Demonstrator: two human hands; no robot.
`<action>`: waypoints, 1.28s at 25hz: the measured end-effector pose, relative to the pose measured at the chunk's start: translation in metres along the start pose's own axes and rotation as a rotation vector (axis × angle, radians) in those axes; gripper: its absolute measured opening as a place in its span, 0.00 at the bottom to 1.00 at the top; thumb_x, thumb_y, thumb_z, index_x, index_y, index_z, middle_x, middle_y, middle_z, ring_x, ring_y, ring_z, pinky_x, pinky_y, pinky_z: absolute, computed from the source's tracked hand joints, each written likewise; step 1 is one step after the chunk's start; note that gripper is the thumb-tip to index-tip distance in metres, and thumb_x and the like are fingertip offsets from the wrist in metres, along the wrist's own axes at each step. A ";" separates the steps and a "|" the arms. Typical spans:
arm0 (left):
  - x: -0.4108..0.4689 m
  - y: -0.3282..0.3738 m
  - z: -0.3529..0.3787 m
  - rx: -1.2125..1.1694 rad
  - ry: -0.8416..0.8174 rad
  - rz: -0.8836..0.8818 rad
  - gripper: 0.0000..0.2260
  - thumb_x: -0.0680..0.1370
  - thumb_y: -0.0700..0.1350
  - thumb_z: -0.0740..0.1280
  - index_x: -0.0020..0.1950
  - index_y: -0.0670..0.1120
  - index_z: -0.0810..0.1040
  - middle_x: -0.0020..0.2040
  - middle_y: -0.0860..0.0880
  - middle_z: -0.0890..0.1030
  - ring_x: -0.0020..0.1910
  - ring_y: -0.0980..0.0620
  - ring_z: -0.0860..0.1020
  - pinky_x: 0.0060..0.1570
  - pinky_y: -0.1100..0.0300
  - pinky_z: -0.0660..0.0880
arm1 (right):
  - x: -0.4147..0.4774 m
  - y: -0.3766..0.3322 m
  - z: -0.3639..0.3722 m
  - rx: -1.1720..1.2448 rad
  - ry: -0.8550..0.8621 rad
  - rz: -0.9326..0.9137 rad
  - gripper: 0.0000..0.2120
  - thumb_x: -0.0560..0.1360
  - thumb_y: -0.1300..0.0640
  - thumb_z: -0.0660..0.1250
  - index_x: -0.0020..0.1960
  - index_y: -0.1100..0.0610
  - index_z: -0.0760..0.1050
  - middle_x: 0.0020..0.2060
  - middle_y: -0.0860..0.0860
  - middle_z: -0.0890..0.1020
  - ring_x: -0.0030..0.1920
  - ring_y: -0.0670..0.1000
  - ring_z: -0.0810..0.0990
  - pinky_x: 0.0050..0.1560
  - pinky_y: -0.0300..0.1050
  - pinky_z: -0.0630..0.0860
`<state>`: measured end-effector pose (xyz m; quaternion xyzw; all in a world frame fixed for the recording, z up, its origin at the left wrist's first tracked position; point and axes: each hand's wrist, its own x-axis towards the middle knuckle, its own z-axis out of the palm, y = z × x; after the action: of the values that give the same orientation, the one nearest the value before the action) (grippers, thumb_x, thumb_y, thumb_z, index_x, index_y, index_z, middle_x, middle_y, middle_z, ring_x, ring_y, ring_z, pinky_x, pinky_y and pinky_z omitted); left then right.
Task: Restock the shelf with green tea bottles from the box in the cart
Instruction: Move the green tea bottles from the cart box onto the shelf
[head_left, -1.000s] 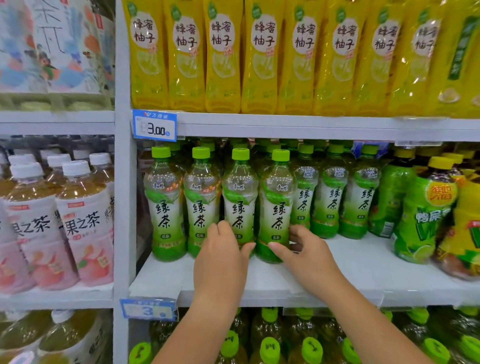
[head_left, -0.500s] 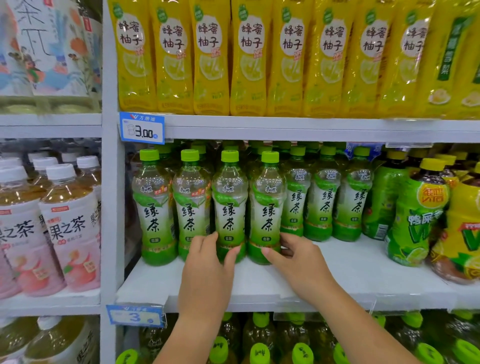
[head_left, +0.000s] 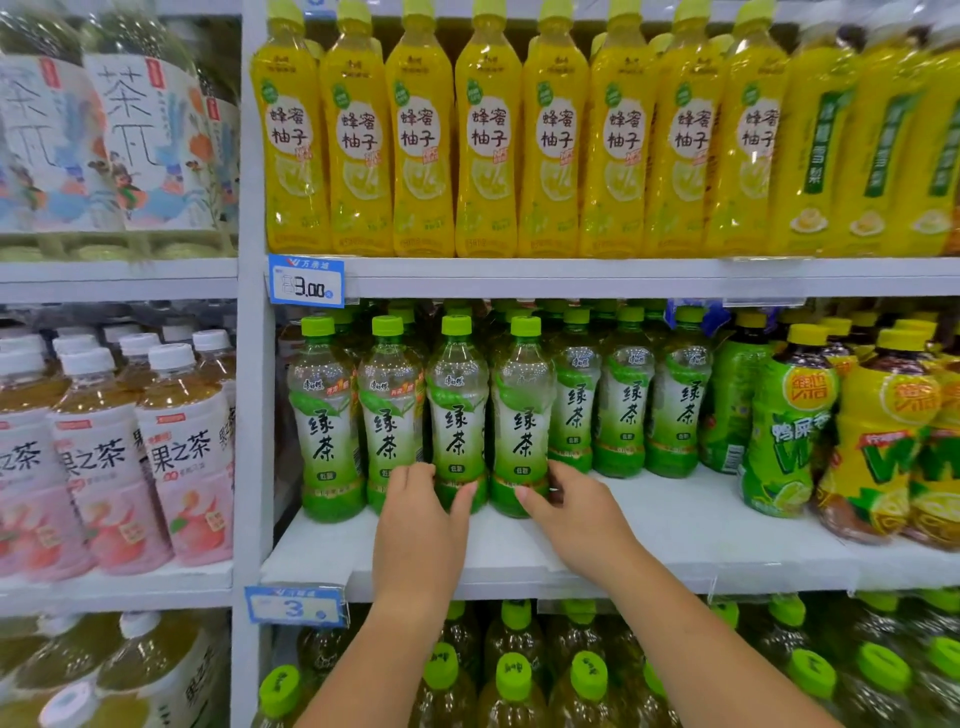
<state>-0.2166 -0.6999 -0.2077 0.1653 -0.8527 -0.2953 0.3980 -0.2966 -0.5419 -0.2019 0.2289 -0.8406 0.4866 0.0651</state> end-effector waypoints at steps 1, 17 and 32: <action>0.000 0.001 -0.002 0.003 -0.012 -0.002 0.20 0.78 0.56 0.71 0.62 0.43 0.76 0.52 0.53 0.72 0.49 0.52 0.75 0.48 0.61 0.72 | -0.001 -0.003 -0.001 -0.017 -0.008 0.003 0.15 0.77 0.45 0.69 0.62 0.45 0.78 0.51 0.38 0.83 0.51 0.41 0.80 0.54 0.42 0.77; 0.001 0.000 -0.041 -0.257 -0.465 -0.191 0.32 0.78 0.57 0.70 0.77 0.47 0.66 0.73 0.48 0.72 0.70 0.50 0.71 0.65 0.56 0.69 | -0.029 -0.026 -0.011 -0.174 -0.033 0.140 0.24 0.80 0.42 0.61 0.68 0.57 0.74 0.64 0.55 0.79 0.60 0.54 0.77 0.52 0.41 0.67; -0.039 0.091 -0.140 -0.206 -0.871 -0.579 0.25 0.82 0.59 0.62 0.76 0.49 0.68 0.73 0.50 0.72 0.64 0.53 0.73 0.61 0.57 0.68 | -0.104 -0.086 -0.092 0.014 -0.311 0.596 0.29 0.79 0.37 0.60 0.74 0.51 0.67 0.71 0.50 0.73 0.62 0.49 0.74 0.58 0.45 0.69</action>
<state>-0.0881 -0.6613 -0.1012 0.2162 -0.8250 -0.5166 -0.0763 -0.1765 -0.4672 -0.1208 0.0452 -0.8669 0.4495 -0.2105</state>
